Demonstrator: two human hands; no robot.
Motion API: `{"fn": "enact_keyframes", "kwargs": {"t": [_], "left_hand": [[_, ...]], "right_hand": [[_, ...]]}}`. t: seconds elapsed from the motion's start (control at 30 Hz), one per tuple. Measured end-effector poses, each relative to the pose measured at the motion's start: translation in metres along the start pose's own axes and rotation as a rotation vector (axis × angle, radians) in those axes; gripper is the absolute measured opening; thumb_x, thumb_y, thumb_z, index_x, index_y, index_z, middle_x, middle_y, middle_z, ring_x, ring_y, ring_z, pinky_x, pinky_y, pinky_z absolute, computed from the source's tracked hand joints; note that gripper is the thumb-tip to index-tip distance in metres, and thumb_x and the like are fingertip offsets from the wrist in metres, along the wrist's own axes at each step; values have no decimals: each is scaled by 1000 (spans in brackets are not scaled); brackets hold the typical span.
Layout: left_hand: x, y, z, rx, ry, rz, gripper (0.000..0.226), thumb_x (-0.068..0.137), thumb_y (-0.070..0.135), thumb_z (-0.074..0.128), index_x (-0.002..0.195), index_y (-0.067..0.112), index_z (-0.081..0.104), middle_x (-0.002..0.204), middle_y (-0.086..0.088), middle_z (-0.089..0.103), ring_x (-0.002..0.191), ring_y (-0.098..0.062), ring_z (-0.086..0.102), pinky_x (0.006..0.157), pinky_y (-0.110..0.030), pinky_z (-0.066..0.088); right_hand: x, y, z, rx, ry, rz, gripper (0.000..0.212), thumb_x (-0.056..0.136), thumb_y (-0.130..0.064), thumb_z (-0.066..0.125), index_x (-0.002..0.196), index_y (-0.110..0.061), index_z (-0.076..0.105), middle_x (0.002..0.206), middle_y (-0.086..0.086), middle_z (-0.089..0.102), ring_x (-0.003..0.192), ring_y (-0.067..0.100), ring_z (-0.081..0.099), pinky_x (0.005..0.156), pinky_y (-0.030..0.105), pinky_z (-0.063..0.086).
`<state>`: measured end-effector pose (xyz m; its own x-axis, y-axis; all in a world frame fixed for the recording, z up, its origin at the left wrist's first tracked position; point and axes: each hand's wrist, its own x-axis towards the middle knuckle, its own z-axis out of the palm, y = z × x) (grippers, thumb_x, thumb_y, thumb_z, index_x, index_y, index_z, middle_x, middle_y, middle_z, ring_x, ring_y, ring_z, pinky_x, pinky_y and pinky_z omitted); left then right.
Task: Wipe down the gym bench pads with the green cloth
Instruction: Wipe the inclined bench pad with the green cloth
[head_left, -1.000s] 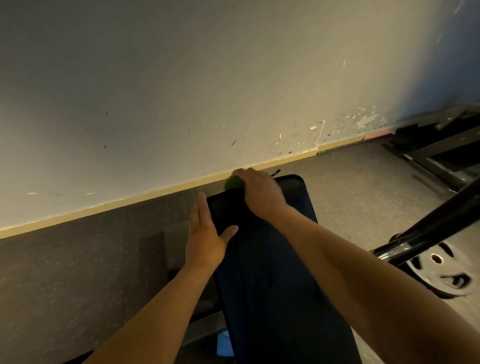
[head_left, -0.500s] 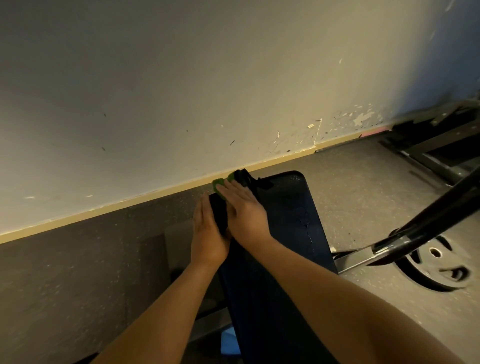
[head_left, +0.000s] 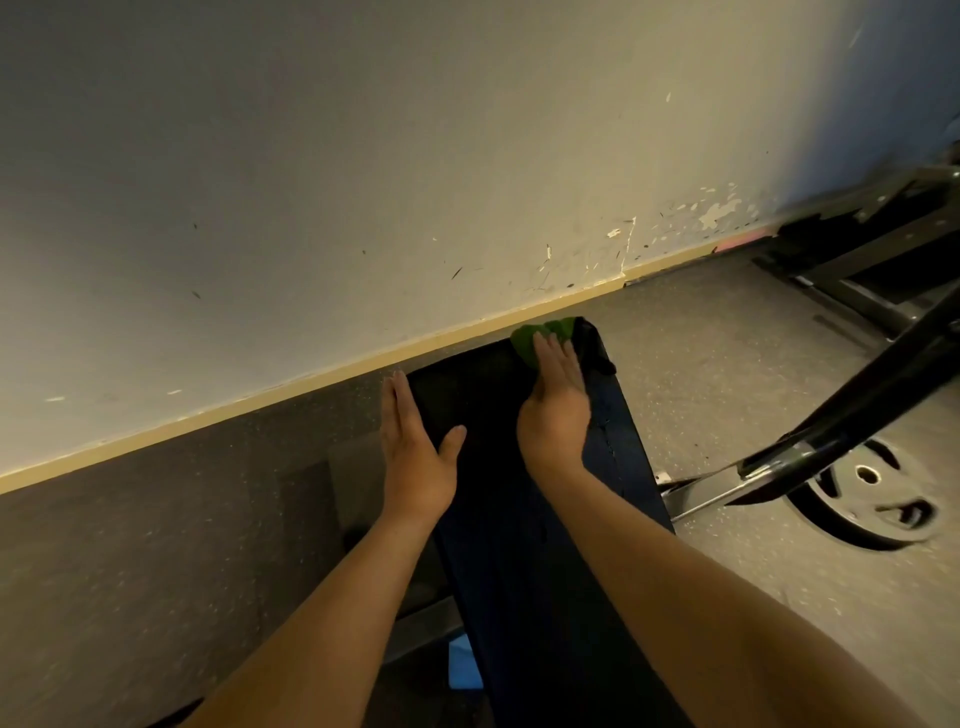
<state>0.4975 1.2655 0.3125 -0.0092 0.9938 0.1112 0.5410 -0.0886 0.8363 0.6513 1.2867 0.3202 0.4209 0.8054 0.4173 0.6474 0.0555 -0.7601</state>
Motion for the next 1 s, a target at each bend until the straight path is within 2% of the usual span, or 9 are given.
{"fn": "enact_keyframes", "kwargs": {"t": [0.17,0.27,0.47,0.6,0.7,0.77,0.83,0.93,1.0], "left_hand": [[2,-1,1,6,4,16,96,98,23,64,159,28,-9,168,5,-12,152,-10,-6,120,-28,5],[1,-4,-5,15,-22,12,97,97,23,65,159,27,-8,168,5,-11,152,-10,-4,121,-29,6],[-6,-1,-9,26,-80,-9,95,99,20,61,159,28,-11,167,7,-16,149,-5,-7,115,-24,2],[-4,-2,-10,16,-64,-17,95,98,20,63,159,26,-9,168,5,-10,153,-11,-4,121,-28,5],[-3,-5,-15,-7,-73,-19,97,96,18,66,160,22,-8,169,1,-3,154,-13,1,124,-31,8],[-2,-6,-15,-31,-82,11,96,95,12,66,160,19,-4,168,0,3,152,-7,5,121,-17,8],[-2,-9,-18,-124,-86,31,93,93,7,67,160,22,3,164,4,19,146,3,20,116,-9,17],[-12,-16,-23,-202,-85,51,82,95,4,64,154,34,15,144,24,38,128,22,36,105,-2,29],[-22,-18,-23,-241,-74,27,76,98,11,62,152,41,18,141,25,42,126,22,39,103,-3,34]], "right_hand": [[-35,-18,9,1,-255,-290,57,89,9,55,140,-17,54,147,2,50,144,18,33,116,30,29],[-26,-6,-2,-46,-327,-387,64,87,12,54,142,-21,52,151,2,46,146,19,31,113,31,30],[16,28,-26,-63,-83,-14,70,86,16,49,147,-18,45,158,5,35,149,20,21,120,26,18],[2,-1,-3,1,-44,-19,63,87,16,51,143,-12,50,151,7,44,147,22,28,119,34,28],[-21,-25,15,38,-140,-151,60,88,14,54,141,-14,53,149,7,47,145,20,32,116,27,26],[-38,-36,26,8,-245,-274,59,86,11,59,139,-17,56,147,6,50,144,20,35,117,26,26],[-53,-41,31,15,-356,-345,59,85,11,59,137,-18,58,145,4,52,143,18,36,117,22,23],[-40,-36,20,7,-489,-444,56,86,13,57,135,-15,59,145,8,52,143,23,36,117,31,30],[-16,-33,9,-66,-512,-513,58,86,15,56,136,-14,58,146,9,50,144,27,33,116,38,33]]}}
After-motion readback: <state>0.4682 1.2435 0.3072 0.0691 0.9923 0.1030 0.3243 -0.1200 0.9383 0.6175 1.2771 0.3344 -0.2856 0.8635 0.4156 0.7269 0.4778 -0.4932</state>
